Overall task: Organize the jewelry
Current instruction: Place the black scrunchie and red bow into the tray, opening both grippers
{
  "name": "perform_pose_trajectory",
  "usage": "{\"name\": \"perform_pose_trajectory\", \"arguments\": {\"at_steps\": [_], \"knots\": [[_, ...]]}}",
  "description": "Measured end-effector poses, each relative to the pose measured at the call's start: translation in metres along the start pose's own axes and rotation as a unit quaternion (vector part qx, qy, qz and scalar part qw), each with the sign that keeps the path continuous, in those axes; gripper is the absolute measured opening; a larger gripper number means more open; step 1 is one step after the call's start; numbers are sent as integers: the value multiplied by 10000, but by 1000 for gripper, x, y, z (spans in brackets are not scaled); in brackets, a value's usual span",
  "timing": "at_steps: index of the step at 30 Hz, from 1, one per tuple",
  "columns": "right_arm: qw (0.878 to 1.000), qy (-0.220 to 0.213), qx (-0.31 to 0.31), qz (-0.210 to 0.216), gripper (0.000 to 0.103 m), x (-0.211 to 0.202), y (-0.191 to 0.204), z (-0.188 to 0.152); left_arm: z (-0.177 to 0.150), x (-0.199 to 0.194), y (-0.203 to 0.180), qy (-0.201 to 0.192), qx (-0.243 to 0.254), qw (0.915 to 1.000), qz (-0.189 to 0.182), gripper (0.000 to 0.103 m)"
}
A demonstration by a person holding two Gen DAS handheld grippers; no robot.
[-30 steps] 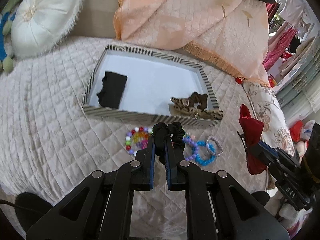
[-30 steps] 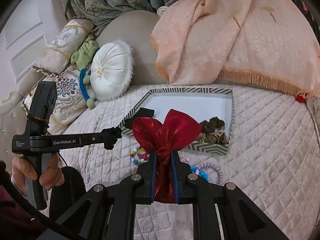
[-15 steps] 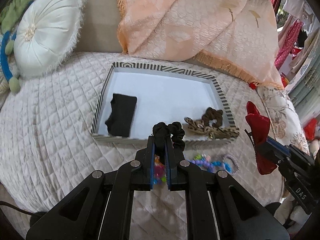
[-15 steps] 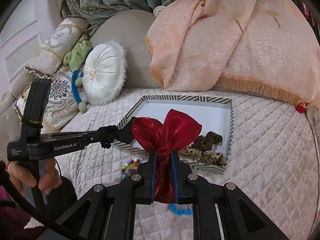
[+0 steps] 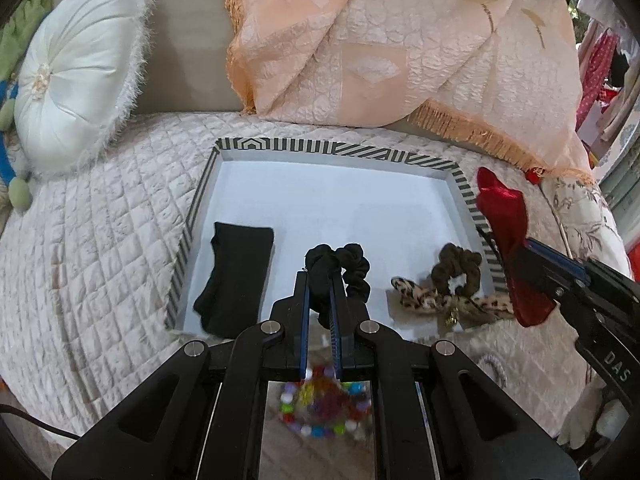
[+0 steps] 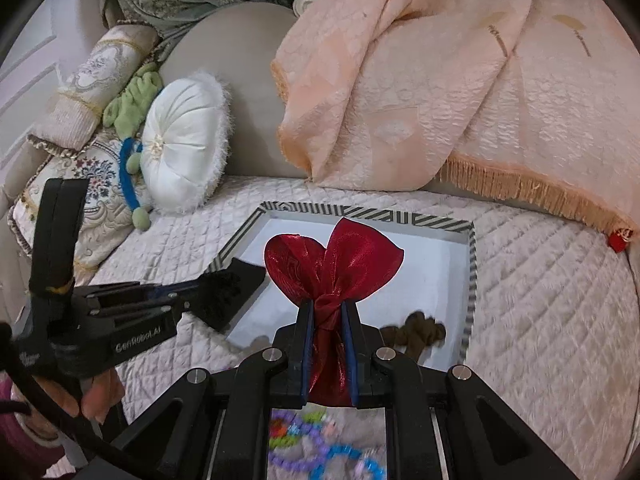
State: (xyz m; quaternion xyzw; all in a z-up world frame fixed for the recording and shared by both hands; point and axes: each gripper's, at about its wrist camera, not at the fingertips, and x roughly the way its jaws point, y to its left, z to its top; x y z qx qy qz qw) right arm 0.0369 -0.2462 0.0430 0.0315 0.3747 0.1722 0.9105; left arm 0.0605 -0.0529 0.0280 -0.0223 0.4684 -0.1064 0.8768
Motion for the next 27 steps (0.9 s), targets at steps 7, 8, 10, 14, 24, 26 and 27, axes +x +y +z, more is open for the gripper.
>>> {"name": "perform_pose_trajectory", "arguments": {"at_steps": [7,8,10,14,24,26,27], "knots": [[9991,297,252,-190,13,53,-32,18,11,40,2,314,-186,9993,-32,8],[9987,352,269,-256,13,62,-38,20,10,46,2,361,-199,9991,-25,8],[9978,476,304,-351,13,77,-45,21,9,56,3,457,-202,9988,2,8],[9951,727,386,-554,13,102,-63,17,4,71,7,590,-192,9980,84,8],[9922,857,599,-682,13,121,-77,8,-4,86,10,702,-168,9972,180,8],[9931,816,587,-608,17,120,-77,11,-5,85,10,680,-183,9974,154,8],[9935,800,579,-560,25,119,-76,11,-5,84,9,665,-195,9975,147,8]]}}
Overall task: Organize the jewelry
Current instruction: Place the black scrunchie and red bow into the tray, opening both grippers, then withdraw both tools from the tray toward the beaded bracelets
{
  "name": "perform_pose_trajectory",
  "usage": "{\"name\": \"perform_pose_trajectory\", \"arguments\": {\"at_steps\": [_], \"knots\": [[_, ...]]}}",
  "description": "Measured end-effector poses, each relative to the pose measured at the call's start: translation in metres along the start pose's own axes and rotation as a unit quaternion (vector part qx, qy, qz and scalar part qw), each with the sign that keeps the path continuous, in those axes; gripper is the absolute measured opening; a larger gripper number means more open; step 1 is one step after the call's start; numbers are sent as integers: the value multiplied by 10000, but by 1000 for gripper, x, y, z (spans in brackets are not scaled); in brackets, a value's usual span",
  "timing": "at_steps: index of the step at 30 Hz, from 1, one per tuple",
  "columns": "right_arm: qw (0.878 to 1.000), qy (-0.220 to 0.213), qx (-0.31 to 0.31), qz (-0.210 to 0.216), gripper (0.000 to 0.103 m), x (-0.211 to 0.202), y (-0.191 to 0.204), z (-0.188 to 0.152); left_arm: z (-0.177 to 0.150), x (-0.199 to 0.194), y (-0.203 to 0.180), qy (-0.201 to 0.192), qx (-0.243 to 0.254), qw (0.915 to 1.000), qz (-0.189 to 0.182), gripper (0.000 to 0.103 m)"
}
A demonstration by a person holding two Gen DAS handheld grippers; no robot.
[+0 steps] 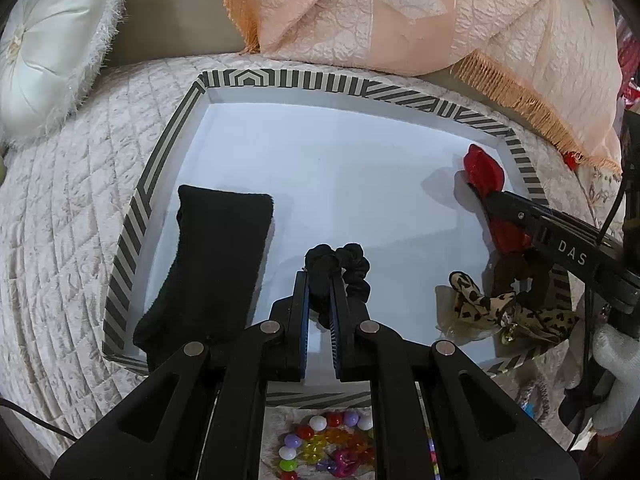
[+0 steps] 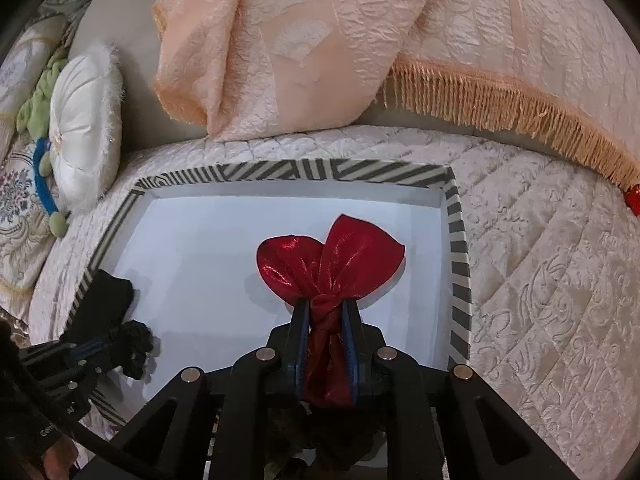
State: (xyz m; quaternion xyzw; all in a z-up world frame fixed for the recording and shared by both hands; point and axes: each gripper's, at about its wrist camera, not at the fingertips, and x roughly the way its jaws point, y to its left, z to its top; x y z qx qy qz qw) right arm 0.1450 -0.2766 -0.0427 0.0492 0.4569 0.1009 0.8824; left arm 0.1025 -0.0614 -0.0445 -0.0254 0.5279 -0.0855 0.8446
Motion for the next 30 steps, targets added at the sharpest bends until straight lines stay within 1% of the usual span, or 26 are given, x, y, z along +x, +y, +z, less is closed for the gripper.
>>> {"name": "perform_pose_trajectory", "arguments": {"at_steps": [1,2,3,4,6,7,13,17,19,20,30], "knots": [[10000,-19,3,53,32,-2,0,-1,0,0,0,-16,-5,10000,2,9],[9999,-50,20,113,42,-6,1,-3,0,-2,0,-36,-3,10000,10,10],[9998,-86,46,173,42,-10,1,-3,1,-2,0,-45,-2,10000,25,14],[9997,-107,59,201,42,-13,1,-4,1,-3,0,-54,-5,10000,41,22],[9995,-176,72,269,42,-25,2,-8,0,-6,1,-64,-29,10000,34,32],[9993,-199,67,295,42,-28,5,-9,0,-8,0,-72,-30,10000,26,34],[9983,-479,61,315,42,-67,15,-24,-7,-27,-7,-253,114,9995,135,37],[9979,-608,74,217,42,-84,20,-35,-14,-46,-8,-484,163,9981,344,37],[9980,-612,72,114,42,-92,24,-42,-20,-56,-8,-613,210,9967,497,37],[9980,-611,81,126,42,-96,26,-47,-24,-62,-8,-662,220,9961,533,37],[9976,-695,55,51,43,-130,45,-85,-58,-95,-8,-886,271,9938,622,37]]}}
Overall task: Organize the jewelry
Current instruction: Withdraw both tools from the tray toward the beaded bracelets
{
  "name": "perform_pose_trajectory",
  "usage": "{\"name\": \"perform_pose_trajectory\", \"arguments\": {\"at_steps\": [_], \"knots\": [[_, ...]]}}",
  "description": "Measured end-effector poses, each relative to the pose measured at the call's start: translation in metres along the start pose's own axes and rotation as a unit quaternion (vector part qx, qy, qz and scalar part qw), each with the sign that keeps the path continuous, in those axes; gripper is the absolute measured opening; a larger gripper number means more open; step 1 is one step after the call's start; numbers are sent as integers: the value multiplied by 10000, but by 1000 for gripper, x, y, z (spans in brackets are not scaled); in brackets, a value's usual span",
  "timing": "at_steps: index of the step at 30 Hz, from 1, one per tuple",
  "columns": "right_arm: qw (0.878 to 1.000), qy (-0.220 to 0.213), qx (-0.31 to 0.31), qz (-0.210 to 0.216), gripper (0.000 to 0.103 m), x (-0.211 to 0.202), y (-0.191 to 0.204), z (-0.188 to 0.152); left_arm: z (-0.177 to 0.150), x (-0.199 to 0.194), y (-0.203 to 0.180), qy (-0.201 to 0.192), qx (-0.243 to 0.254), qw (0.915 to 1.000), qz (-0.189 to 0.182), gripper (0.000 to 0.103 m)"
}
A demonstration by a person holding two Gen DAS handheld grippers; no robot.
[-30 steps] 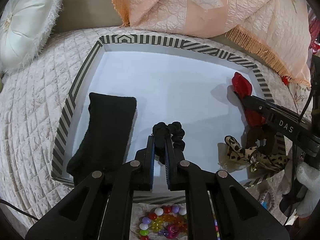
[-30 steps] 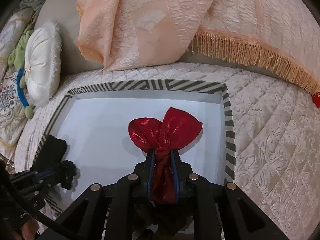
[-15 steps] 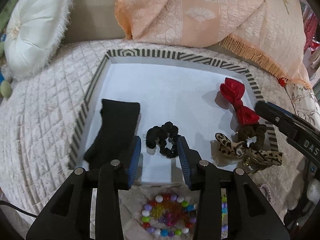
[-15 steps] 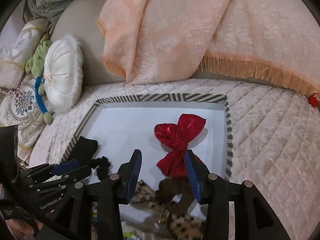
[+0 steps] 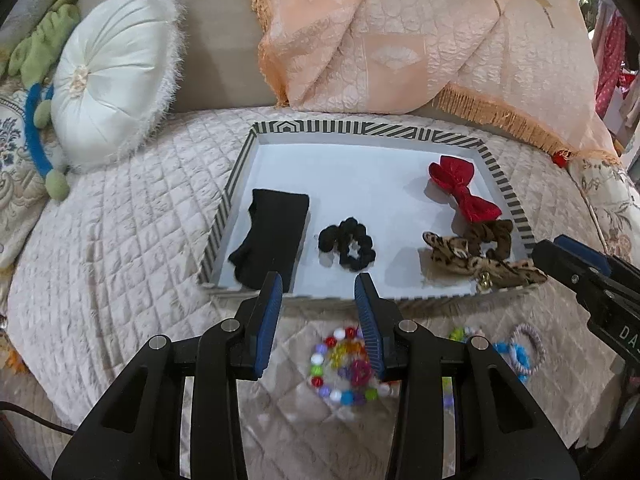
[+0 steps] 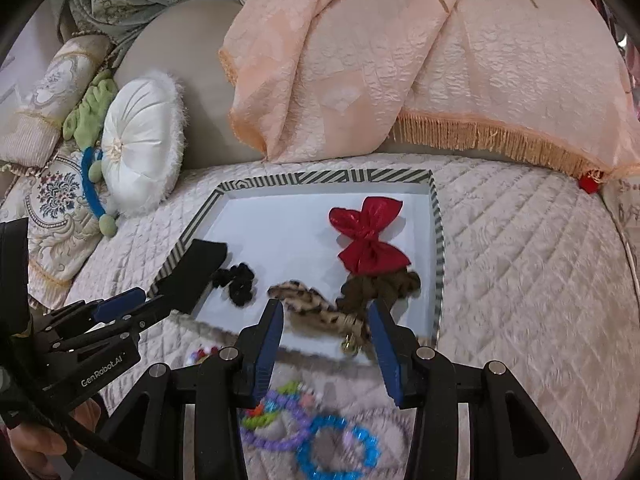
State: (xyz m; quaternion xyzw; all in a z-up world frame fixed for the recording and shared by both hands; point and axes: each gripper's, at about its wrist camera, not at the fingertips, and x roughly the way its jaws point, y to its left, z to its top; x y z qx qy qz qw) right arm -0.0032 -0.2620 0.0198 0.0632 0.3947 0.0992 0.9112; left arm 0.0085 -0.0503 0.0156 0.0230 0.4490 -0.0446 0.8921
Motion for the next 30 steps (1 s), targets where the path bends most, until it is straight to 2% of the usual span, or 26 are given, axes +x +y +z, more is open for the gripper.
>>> {"name": "perform_pose_trajectory", "arguments": {"at_steps": [15,30], "knots": [[10000,-11,-9,-33,52,-38,13,-41,-32,-42,10,-175,-72,9998,39,37],[9999,-119,-55,-25,60,-66,24,-56,-43,-65,10,-221,-98,9997,-41,37]]}}
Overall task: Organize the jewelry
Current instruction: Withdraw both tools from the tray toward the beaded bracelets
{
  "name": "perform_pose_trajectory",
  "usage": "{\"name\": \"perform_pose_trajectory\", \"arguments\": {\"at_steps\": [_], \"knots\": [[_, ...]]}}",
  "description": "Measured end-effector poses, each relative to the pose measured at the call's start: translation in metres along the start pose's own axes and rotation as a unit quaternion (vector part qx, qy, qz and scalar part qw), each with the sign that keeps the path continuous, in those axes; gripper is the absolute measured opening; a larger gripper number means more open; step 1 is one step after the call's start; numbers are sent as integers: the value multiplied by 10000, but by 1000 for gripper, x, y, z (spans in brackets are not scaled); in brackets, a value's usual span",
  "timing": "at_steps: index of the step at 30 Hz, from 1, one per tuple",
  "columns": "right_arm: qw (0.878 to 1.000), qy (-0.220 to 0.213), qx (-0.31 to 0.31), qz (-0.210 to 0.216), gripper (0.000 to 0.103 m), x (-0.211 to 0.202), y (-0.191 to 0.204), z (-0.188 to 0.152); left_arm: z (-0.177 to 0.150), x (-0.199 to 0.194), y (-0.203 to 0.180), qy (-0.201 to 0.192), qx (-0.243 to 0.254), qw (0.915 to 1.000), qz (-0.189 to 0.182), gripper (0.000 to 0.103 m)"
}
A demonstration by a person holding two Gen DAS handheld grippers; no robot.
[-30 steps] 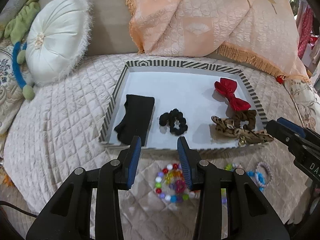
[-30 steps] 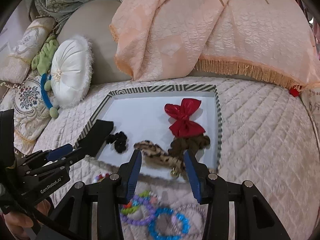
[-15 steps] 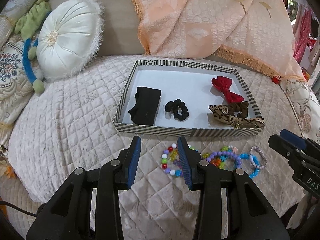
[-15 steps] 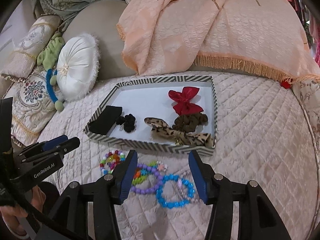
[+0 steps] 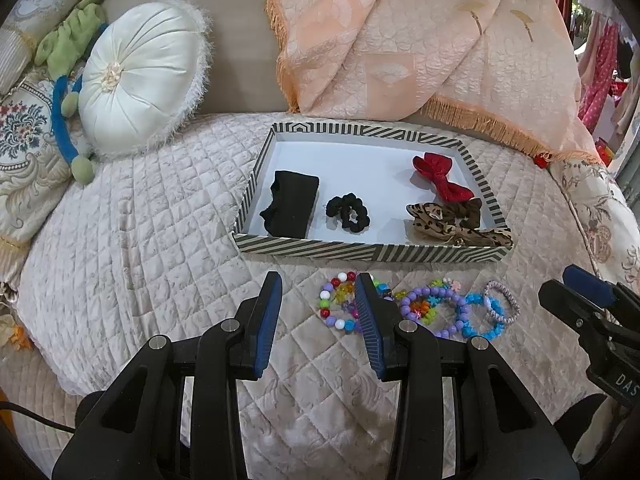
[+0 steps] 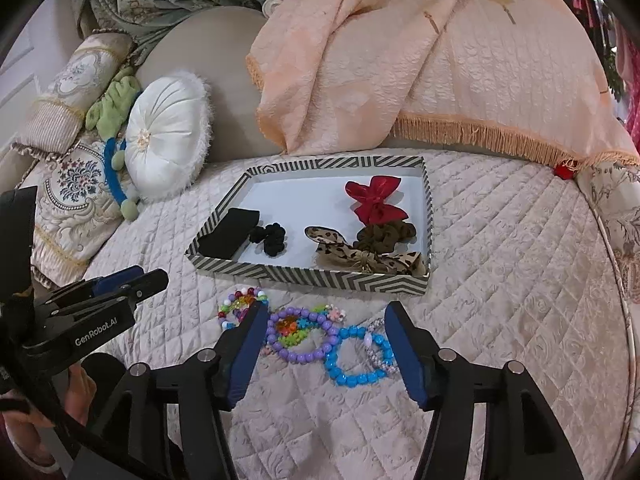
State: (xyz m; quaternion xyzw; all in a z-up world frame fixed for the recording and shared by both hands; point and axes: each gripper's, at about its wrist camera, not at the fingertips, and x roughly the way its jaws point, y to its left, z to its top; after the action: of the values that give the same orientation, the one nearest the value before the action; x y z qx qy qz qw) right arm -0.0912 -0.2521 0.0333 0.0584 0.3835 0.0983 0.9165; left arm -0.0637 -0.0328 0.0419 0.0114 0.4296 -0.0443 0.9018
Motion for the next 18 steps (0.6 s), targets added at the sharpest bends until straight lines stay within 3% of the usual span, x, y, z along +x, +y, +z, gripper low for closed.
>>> {"name": "perform_pose_trajectory", "arguments": {"at_steps": [11,18], "knots": [[10000,94,-4,-24,61,-1,-2,-8,-4,3,1,117,-36,9999,-26,37],[9997,245,15,-48,61,5,-10,-16,-2,15,21,462,-397,9974,-392,38]]}}
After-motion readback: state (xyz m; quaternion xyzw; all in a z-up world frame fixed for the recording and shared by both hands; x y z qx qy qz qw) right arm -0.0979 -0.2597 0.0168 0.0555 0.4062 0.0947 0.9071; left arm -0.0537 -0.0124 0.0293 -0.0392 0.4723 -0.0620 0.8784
